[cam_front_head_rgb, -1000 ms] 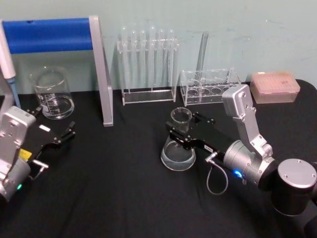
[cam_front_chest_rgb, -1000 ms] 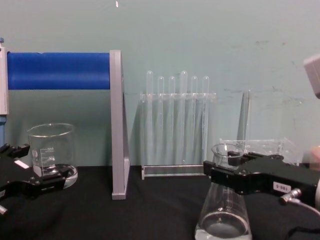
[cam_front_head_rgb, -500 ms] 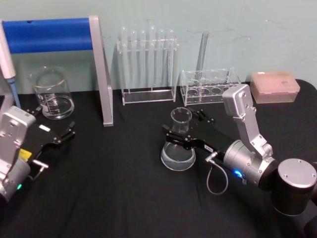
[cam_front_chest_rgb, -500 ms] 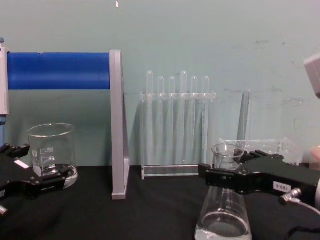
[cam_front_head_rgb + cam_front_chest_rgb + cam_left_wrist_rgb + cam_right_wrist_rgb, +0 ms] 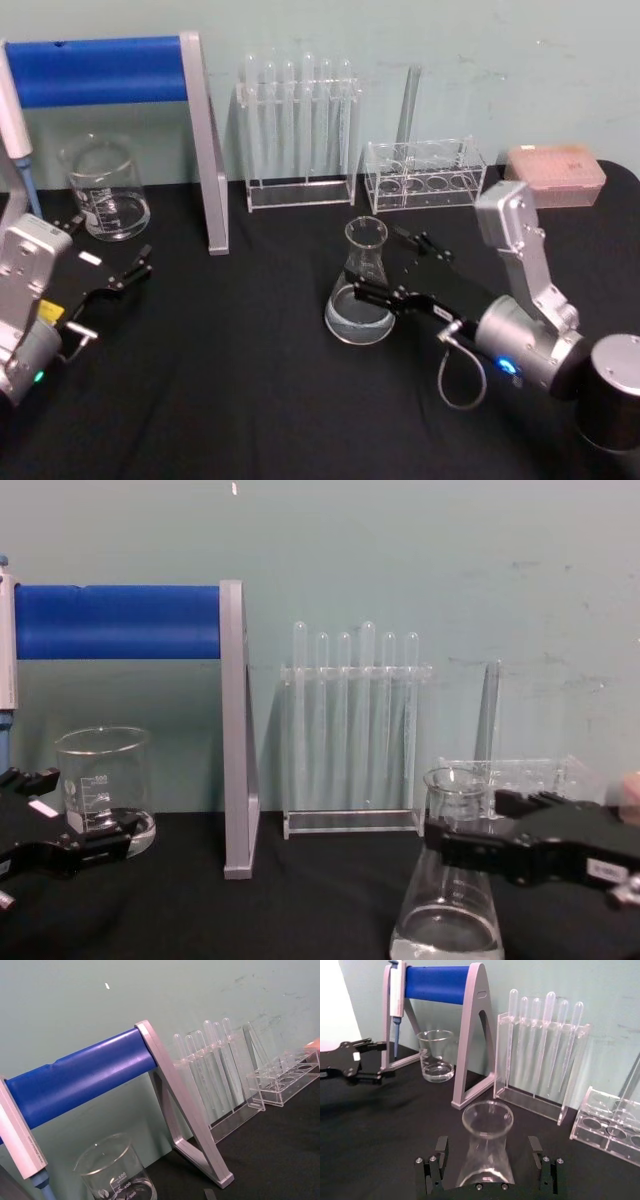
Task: Grasp the erlenmeyer flask with one hand, shake it three times, then place it back.
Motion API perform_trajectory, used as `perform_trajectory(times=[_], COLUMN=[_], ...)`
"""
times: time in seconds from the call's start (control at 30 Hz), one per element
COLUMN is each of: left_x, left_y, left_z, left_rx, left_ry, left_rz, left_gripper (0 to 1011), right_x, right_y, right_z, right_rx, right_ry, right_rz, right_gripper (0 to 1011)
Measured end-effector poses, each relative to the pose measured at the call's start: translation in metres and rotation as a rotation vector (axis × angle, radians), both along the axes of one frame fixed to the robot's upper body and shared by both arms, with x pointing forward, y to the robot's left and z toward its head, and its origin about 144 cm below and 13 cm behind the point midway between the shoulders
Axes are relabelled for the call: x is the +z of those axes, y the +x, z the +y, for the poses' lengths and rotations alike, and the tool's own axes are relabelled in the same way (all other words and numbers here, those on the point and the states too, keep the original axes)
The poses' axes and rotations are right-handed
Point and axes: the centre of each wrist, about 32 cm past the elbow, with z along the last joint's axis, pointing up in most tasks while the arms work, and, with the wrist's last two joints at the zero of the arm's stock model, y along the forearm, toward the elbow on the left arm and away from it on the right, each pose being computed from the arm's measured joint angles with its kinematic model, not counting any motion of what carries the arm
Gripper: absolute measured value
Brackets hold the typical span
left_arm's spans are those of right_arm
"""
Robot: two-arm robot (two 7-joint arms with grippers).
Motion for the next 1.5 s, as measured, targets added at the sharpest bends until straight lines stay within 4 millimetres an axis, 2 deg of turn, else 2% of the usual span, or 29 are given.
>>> perform_trajectory(times=[0.37, 0.6, 0.8, 0.93, 1.07, 1.23, 1.5], left_x=[0.000, 0.000, 0.000, 0.000, 0.000, 0.000, 0.000], left_y=[0.000, 0.000, 0.000, 0.000, 0.000, 0.000, 0.000], left_z=[0.000, 0.000, 0.000, 0.000, 0.000, 0.000, 0.000], left_rx=[0.000, 0.000, 0.000, 0.000, 0.000, 0.000, 0.000], left_ry=[0.000, 0.000, 0.000, 0.000, 0.000, 0.000, 0.000], left_rz=[0.000, 0.000, 0.000, 0.000, 0.000, 0.000, 0.000], left_gripper=[1001, 1001, 1001, 1001, 1001, 1001, 1001], right_x=[-0.004, -0.003, 0.001, 0.003, 0.003, -0.003, -0.016], right_y=[-0.031, -0.036, -0.029, -0.017, -0.001, 0.011, 0.017], right_z=[-0.028, -0.043, -0.053, -0.057, -0.054, -0.048, -0.040], right_rx=[0.048, 0.009, -0.071, -0.174, -0.296, -0.359, -0.375], right_ry=[-0.023, -0.024, -0.022, -0.032, -0.060, -0.122, -0.217], right_rz=[0.005, -0.010, -0.040, -0.070, -0.102, -0.146, -0.203], right_gripper=[1000, 1000, 1000, 1000, 1000, 1000, 1000])
